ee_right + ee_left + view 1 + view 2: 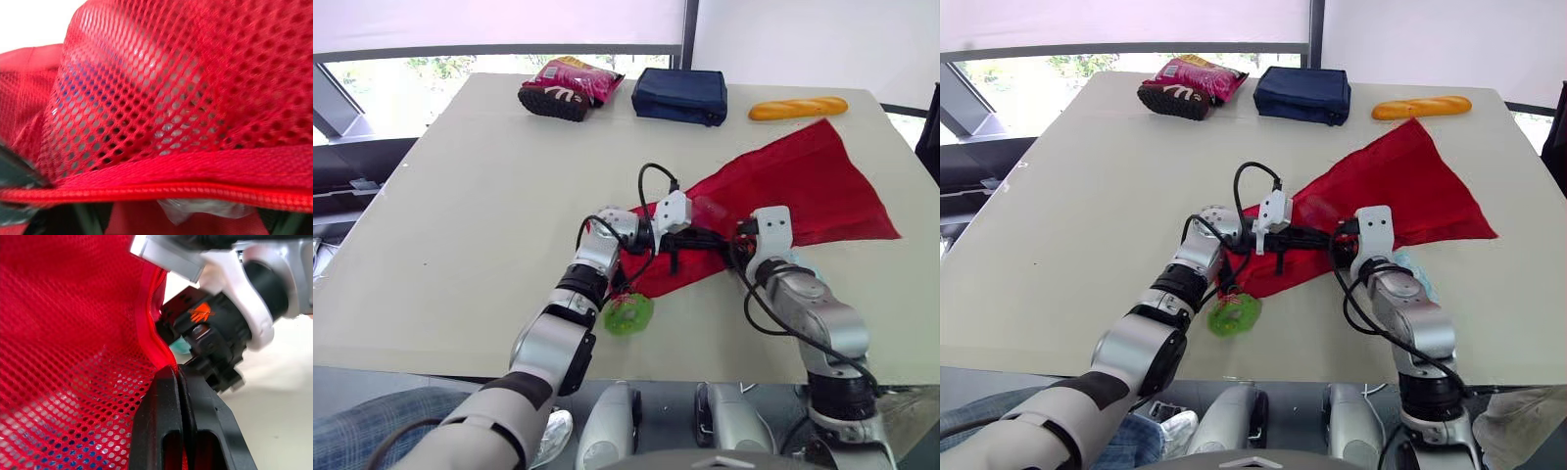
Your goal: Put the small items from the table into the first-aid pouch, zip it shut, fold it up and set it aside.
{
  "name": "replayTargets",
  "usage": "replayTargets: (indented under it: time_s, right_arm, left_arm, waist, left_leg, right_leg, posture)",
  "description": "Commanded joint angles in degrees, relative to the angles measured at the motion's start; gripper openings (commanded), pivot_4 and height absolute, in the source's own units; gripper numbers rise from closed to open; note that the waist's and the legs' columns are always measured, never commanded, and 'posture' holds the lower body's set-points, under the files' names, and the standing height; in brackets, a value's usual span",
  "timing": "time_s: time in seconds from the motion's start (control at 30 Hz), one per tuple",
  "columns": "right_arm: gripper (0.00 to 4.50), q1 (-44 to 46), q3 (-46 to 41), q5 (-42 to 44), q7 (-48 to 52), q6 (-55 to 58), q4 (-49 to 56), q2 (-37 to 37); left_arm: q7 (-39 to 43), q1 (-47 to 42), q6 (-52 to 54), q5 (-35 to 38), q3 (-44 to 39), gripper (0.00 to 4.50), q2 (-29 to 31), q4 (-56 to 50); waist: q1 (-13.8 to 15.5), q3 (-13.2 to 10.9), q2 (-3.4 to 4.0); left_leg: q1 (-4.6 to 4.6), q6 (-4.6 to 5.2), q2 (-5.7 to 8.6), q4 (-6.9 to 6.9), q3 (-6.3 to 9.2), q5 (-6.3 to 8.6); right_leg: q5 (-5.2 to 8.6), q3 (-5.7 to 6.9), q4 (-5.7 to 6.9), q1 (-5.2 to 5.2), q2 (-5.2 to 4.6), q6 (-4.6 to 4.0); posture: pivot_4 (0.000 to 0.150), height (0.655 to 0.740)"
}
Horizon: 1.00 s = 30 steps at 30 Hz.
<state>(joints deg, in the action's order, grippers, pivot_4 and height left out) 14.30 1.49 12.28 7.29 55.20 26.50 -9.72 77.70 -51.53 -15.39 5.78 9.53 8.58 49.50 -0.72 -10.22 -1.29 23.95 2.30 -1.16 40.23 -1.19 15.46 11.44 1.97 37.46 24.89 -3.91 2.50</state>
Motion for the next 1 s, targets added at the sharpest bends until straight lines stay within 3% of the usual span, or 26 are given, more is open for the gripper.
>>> replayTargets:
  time_s: [0.03, 0.37, 0.63, 1.0]
  right_arm:
    - [3.61, -1.16, 0.62, 2.1, 2.59, 4.21, 7.09, -2.94]
    - [3.61, -1.2, -1.68, 5.94, 3.76, 10.82, 10.81, -3.75]
    - [3.61, -1.32, -4.58, 9.04, 8.12, 10.5, 13.59, -9.24]
    - [3.61, -2.88, -4.24, 8.84, 11.8, 6.2, 13.41, -16.65]
  left_arm:
    - [0.69, -1.3, -1.12, -0.07, 0.04, 0.0, 0.42, 0.8]
    - [1.26, -3.94, -2.58, -0.24, -0.25, 0.0, 0.86, 4.02]
    - [2.15, -6.74, -4.92, -0.95, -0.31, 0.0, 1.87, 8.13]
    - [-3.65, -12.51, -9.95, -5.56, -0.03, 0.0, -3.09, 17.89]
  waist:
    - [-0.05, 0.0, 0.0]
    - [0.06, 0.0, 0.0]
    - [0.04, 0.0, 0.0]
    - [0.41, -0.02, -0.03]
  left_leg:
    - [-0.02, 0.0, -0.02, 0.0, 0.0, 0.0]
    - [0.0, 0.0, -0.07, 0.0, -0.01, 0.0]
    - [0.01, 0.0, -0.08, 0.0, 0.01, 0.0]
    - [0.04, 0.0, -0.05, -0.01, 0.01, 0.0]
  right_leg:
    - [0.04, 0.0, 0.02, 0.0, 0.01, 0.06]
    - [0.05, -0.01, -0.05, -0.01, 0.08, 0.08]
    - [0.07, 0.0, -0.06, 0.0, 0.08, 0.11]
    - [0.07, 0.02, -0.13, 0.0, 0.06, 0.13]
  posture:
    - [0.15, 0.7164]
    - [0.15, 0.7164]
    - [0.15, 0.7164]
    - [0.15, 0.7164]
